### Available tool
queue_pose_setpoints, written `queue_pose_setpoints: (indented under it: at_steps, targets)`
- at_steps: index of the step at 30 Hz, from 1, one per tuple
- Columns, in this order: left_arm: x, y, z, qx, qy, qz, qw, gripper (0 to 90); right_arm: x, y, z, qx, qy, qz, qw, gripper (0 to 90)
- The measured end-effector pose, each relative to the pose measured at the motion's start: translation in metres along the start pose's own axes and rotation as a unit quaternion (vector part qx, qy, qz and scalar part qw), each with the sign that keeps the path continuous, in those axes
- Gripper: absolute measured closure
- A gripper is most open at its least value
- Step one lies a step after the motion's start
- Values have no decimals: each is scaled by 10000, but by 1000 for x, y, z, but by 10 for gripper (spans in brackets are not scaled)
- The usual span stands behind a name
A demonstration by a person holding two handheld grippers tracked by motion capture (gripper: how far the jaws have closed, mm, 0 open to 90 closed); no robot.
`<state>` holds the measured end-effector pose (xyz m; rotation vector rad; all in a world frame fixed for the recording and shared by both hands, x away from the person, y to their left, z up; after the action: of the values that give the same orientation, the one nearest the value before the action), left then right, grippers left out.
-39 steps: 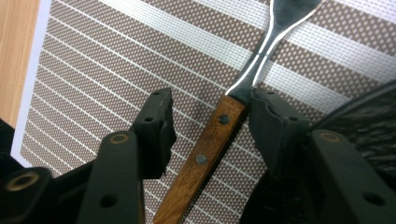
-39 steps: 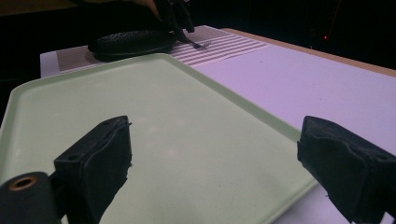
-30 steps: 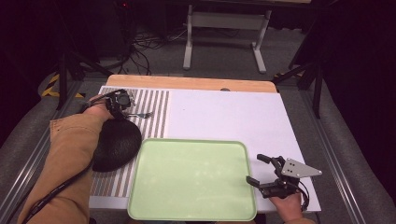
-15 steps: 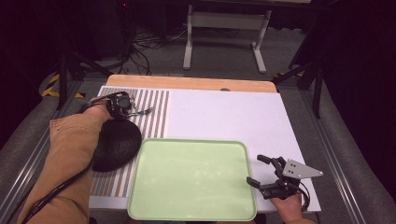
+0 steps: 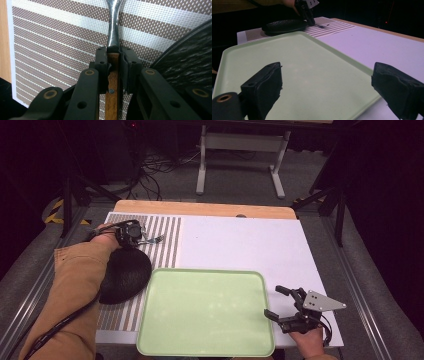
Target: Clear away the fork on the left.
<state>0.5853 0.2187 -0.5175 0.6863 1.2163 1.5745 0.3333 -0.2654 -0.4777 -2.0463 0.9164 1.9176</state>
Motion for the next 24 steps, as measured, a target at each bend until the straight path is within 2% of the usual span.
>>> queue_pose_setpoints:
  at_steps: [9, 16, 24]
  targets:
    - [-1, 4, -1, -149, -83, 99, 9998, 777, 0, 1, -1, 25, -7, -8, 10000, 102]
    - [-4, 19, 3, -303, -54, 23, 9995, 776, -1, 1, -1, 41, 7, -20, 10000, 102]
    - [-12, 41, 1, -354, -18, -93, 9993, 776, -2, 2, -2, 59, 8, -16, 10000, 102]
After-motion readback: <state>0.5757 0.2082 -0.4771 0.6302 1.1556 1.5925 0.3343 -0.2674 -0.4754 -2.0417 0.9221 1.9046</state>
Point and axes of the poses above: each handheld gripper's, and its own axes: y roughly backward along the jaws, x roughly out of its underside, z roughly to its left, the point moved 7 cm from there along -y, roughly forward along the jaws, and after that the axes turned 9 degrees about y, right-handed, at the moved point
